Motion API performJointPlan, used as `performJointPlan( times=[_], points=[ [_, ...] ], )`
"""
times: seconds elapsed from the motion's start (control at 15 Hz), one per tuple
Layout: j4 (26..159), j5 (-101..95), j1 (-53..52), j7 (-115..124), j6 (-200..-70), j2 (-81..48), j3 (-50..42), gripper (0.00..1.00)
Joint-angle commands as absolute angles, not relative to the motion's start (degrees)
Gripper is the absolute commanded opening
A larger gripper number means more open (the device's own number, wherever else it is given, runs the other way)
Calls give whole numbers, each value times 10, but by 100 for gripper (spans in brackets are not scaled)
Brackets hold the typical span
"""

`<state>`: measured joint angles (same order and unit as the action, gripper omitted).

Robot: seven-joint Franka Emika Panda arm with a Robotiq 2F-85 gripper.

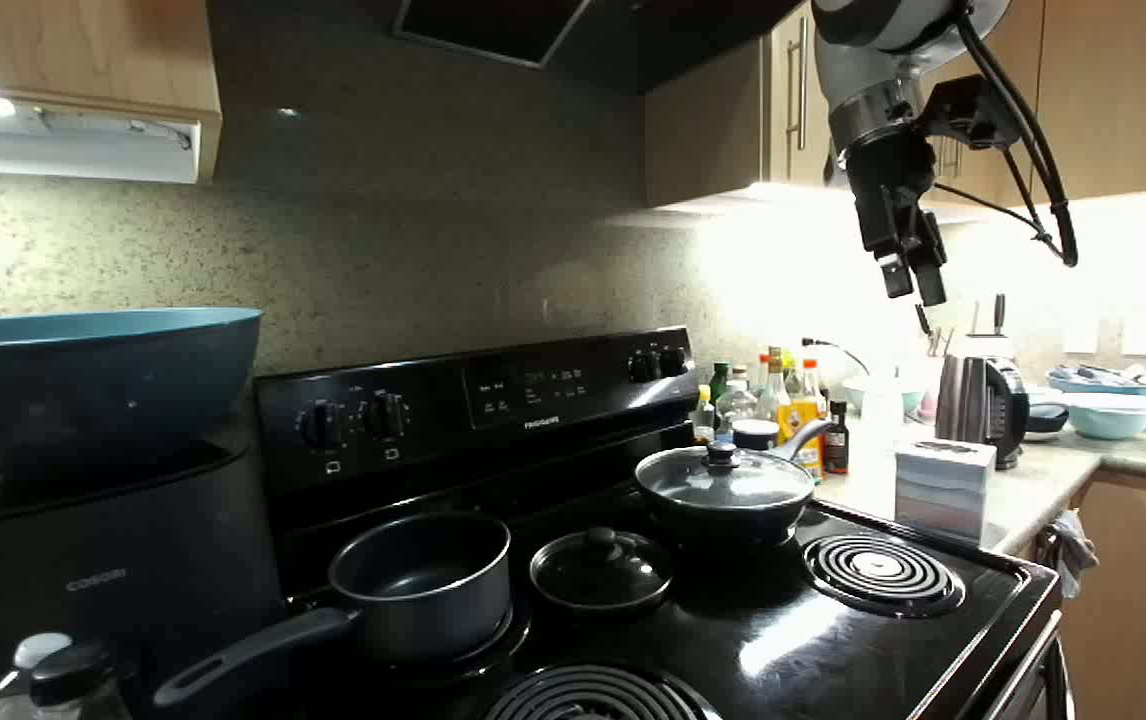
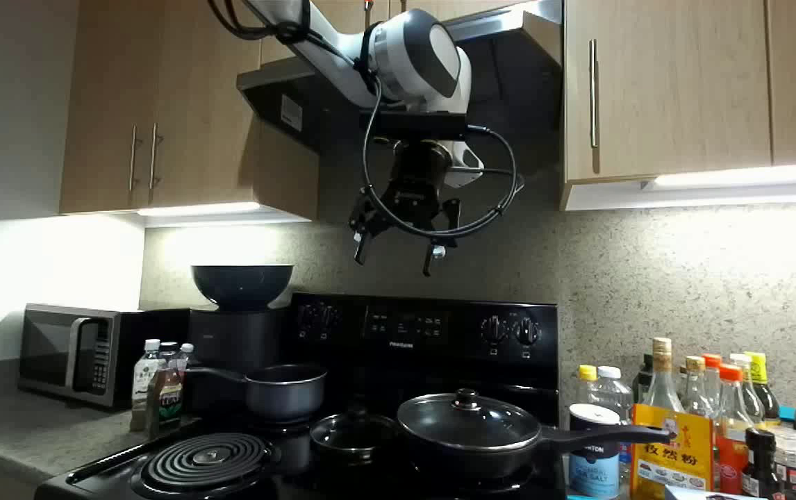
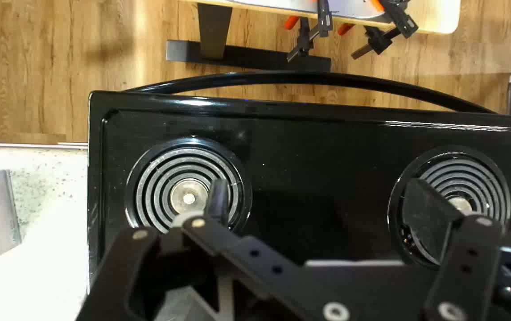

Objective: Put the lid on the pot

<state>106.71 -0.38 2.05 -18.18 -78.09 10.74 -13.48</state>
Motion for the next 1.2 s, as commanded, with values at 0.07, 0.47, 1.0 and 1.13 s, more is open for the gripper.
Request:
performJointPlan(
  times=[0.07,0.47,1.0,1.13],
  points=[
    [1065,-2,37,-184,-779,106,-120,100],
    [1072,-4,35,-175,-788,101,-114,100],
    [1124,-1,22,-168,-822,70,-71,100],
    [1128,-5,23,-170,-823,65,-64,100]
  ],
)
